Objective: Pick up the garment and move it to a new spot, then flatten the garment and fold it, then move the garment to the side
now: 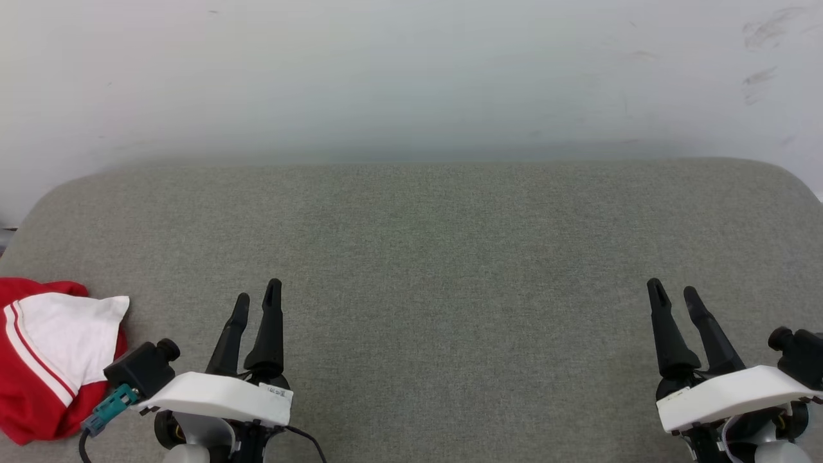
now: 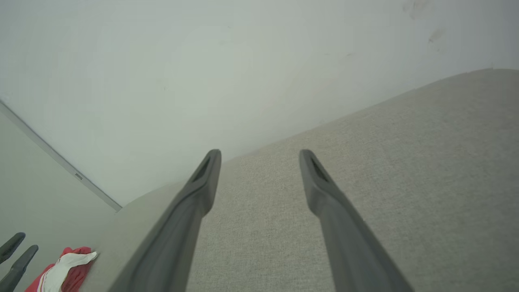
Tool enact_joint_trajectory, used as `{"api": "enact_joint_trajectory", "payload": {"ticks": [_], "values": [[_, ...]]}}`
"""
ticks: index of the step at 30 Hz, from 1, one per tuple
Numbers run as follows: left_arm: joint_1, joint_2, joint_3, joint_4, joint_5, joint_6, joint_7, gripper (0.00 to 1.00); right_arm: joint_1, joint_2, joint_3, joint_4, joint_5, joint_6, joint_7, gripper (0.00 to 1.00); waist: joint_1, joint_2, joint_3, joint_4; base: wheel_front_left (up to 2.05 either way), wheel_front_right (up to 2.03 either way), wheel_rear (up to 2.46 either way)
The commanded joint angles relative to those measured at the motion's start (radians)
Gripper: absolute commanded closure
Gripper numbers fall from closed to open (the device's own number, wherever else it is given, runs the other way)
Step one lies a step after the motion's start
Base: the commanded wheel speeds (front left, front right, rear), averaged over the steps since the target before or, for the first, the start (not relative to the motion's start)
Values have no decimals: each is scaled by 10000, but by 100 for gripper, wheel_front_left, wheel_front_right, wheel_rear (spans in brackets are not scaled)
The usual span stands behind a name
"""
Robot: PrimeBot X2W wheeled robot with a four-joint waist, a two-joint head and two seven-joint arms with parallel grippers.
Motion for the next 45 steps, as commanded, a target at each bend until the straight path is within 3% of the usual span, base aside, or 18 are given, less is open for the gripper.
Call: {"api": "enact_joint_trajectory", "payload": {"ticks": [1,25,45], "values": [[-44,18,-9,-60,503,0,-121,0,-48,14,18,-217,-489,-2,49,0,1,0,-5,4,0,0,0],[102,18,91,189,4057,72,-689,0,287,99,-241,-797,-3493,-2,358,0,1,0,-57,73,0,0,0],[116,17,45,553,5617,114,-1092,0,508,113,-289,-1190,-4991,-3,467,0,1,0,-69,112,0,0,0]]}}
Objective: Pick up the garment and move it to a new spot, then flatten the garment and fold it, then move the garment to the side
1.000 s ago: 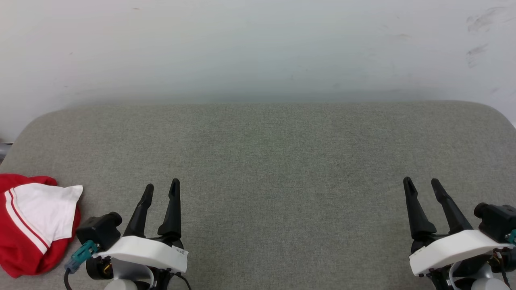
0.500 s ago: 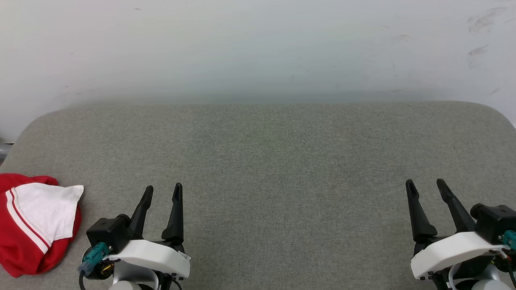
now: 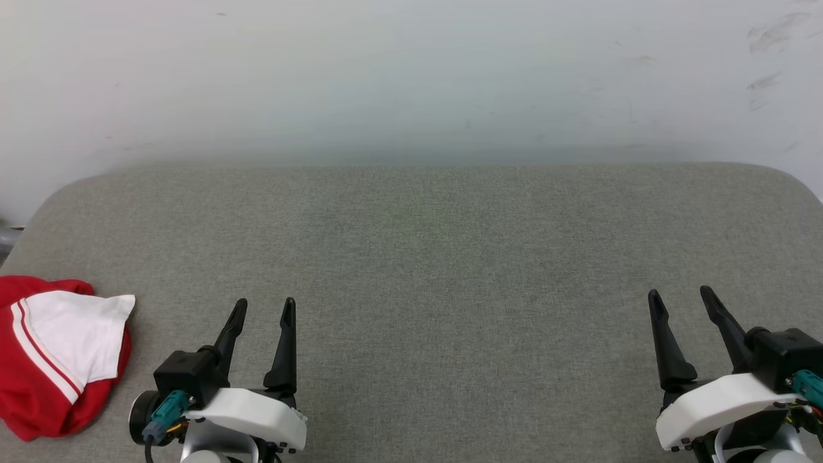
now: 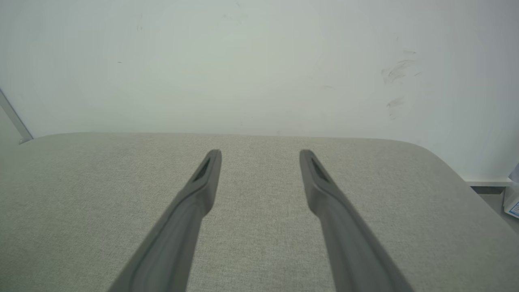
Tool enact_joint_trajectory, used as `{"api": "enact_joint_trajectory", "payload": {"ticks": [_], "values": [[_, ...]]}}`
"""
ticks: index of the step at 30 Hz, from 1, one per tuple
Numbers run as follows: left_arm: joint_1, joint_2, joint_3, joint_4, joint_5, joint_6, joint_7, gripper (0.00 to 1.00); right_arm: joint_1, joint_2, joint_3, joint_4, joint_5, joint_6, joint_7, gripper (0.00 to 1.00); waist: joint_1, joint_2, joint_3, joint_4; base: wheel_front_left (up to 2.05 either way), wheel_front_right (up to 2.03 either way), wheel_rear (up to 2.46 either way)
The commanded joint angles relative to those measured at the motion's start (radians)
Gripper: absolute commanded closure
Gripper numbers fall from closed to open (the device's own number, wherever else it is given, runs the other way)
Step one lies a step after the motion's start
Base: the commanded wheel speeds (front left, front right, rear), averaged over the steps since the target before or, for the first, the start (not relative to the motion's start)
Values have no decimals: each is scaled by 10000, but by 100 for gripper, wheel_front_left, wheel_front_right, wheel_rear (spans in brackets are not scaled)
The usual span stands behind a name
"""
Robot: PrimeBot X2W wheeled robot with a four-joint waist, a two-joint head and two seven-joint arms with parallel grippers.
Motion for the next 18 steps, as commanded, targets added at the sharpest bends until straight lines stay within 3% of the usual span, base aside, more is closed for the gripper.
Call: {"api": "enact_joint_trajectory", "payload": {"ticks": [1,18], "values": [[15,8,-21,36,225,36,-92,0,82,27,-8,-119,-214,-3,3,0,0,0,-2,8,0,0,0],[-73,7,-128,240,792,90,-332,0,163,31,-141,-78,-270,-3,-44,0,0,0,-53,72,0,0,0]]}}
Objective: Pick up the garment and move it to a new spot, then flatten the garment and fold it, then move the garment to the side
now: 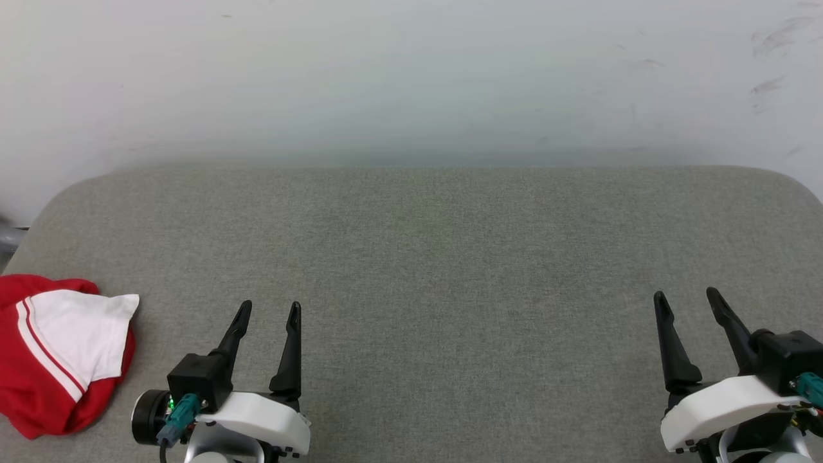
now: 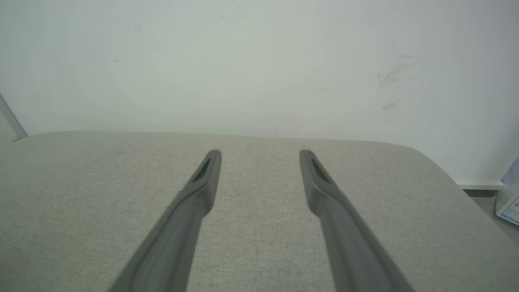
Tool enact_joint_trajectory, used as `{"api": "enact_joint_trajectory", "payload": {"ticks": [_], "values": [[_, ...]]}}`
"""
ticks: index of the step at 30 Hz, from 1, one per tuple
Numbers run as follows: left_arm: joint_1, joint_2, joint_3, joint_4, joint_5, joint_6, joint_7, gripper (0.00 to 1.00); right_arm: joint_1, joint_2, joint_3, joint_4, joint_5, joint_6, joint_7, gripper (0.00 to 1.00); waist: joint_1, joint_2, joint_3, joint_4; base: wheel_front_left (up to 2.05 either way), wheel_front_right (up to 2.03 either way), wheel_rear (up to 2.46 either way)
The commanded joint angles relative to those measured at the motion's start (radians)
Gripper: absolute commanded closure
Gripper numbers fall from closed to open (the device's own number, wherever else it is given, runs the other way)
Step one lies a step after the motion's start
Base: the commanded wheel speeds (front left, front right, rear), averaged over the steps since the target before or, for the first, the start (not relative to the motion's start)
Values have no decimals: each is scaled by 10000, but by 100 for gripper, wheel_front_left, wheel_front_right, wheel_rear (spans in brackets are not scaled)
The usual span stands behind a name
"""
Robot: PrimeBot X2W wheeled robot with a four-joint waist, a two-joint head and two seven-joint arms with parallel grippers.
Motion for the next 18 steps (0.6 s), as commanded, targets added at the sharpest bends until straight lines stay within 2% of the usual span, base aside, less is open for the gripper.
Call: {"api": "enact_joint_trajectory", "payload": {"ticks": [1,9,18], "values": [[-79,5,-19,26,-126,8,-42,0,88,29,-23,31,179,-7,-51,0,-1,0,1,15,0,0,0],[-127,7,-62,189,-218,-32,-42,0,120,29,-91,126,275,-7,-173,0,-1,0,-20,235,0,0,0],[-222,9,26,269,-108,98,-42,0,56,28,171,-58,-179,-7,-40,0,-1,0,-34,1174,0,0,0]]}}
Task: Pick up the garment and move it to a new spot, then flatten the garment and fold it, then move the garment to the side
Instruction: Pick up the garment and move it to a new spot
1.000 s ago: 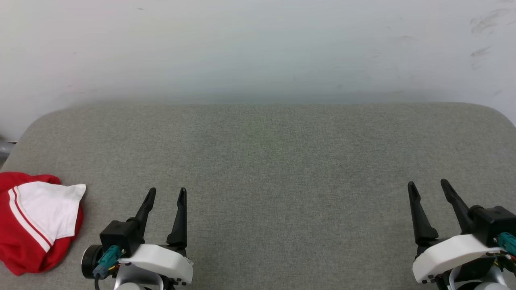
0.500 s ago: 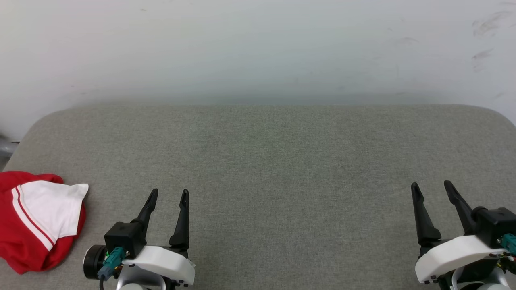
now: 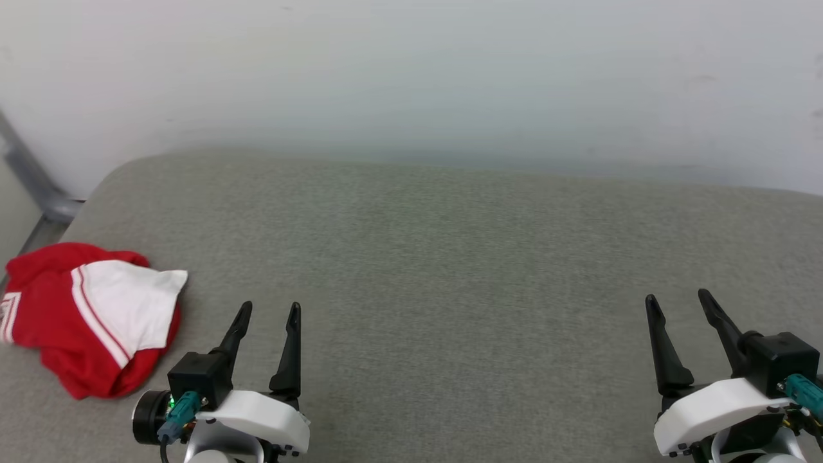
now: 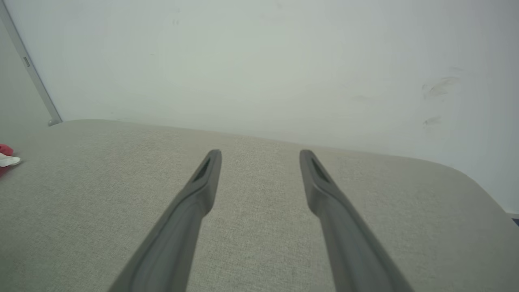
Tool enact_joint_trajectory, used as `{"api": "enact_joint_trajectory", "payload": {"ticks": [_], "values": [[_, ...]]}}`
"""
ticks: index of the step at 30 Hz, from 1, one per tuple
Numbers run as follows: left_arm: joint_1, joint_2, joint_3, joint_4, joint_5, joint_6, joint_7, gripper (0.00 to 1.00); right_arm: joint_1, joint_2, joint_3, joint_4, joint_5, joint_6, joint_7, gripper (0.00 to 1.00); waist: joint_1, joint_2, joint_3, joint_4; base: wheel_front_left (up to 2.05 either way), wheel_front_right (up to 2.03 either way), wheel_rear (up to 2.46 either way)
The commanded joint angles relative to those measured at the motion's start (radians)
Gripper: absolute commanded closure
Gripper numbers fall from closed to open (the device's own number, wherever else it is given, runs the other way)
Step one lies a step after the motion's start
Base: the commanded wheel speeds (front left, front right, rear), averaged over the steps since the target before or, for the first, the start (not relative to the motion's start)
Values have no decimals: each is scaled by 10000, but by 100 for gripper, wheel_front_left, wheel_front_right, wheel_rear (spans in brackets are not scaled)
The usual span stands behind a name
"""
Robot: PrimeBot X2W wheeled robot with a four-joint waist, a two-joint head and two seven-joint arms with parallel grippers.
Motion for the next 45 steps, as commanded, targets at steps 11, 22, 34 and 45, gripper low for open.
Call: {"api": "enact_joint_trajectory", "payload": {"ticks": [11,22,34,45], "values": [[-75,4,330,-151,150,111,-31,0,-149,23,335,-220,-260,-7,152,0,0,0,114,1811,0,0,0],[-109,23,699,-233,249,132,-29,0,-245,20,633,-227,-205,-7,44,0,0,0,256,3351,0,0,0],[-71,15,1020,-424,277,97,-29,0,-432,20,929,-91,-218,-7,27,0,0,0,382,4235,0,0,0],[-26,3,1220,-548,224,128,-31,0,-587,20,1036,-2,-202,-7,78,0,0,0,495,4292,0,0,0]]}}
